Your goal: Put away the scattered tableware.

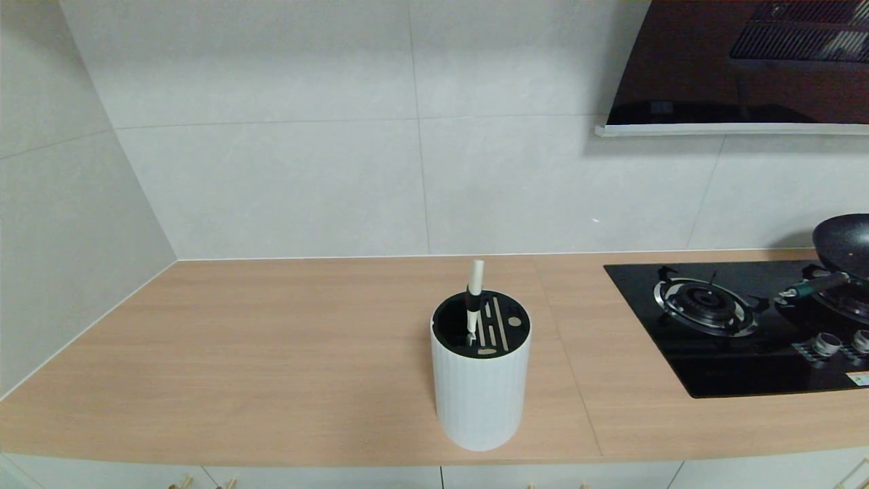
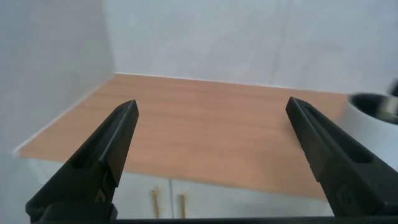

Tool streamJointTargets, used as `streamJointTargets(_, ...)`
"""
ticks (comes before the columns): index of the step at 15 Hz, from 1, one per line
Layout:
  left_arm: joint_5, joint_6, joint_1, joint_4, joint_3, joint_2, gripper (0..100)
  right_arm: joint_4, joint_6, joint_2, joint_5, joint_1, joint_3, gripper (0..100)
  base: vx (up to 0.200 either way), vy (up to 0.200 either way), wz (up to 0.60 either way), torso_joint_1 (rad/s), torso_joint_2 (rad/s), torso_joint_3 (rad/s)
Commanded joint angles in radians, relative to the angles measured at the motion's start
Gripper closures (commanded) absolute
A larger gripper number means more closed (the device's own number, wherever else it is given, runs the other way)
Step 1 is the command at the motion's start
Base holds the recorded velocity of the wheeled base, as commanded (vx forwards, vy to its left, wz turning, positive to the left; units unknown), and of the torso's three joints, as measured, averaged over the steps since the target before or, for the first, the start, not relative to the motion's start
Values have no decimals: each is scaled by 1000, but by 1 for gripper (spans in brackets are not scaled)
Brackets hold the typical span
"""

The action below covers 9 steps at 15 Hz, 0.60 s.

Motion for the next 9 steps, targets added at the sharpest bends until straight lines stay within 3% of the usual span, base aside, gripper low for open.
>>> streamJointTargets(1, -28, 52, 89, -11, 61, -109, 0, 5, -4, -78, 44, -88, 28, 0, 0, 0, 0, 0, 0, 0)
streamJointTargets(2, -27, 75, 89, -19, 92, -109, 0, 5, -4, -118, 88, -99, 59, 0, 0, 0, 0, 0, 0, 0)
streamJointTargets(4, -42, 38, 89, -23, 150, -109, 0, -30, -9, -118, 80, -100, 175, 0, 0, 0, 0, 0, 0, 0)
streamJointTargets(6, -96, 38, 89, -40, 266, -109, 0, -176, -70, -118, 83, -100, 335, 0, 0, 0, 0, 0, 0, 0)
streamJointTargets(8, -129, 39, 89, -118, 369, -109, 0, -326, -98, -118, 102, -100, 465, 0, 0, 0, 0, 0, 0, 0)
streamJointTargets(9, -165, 33, 89, -187, 401, -109, 0, -286, -130, -118, 106, -100, 493, 0, 0, 0, 0, 0, 0, 0)
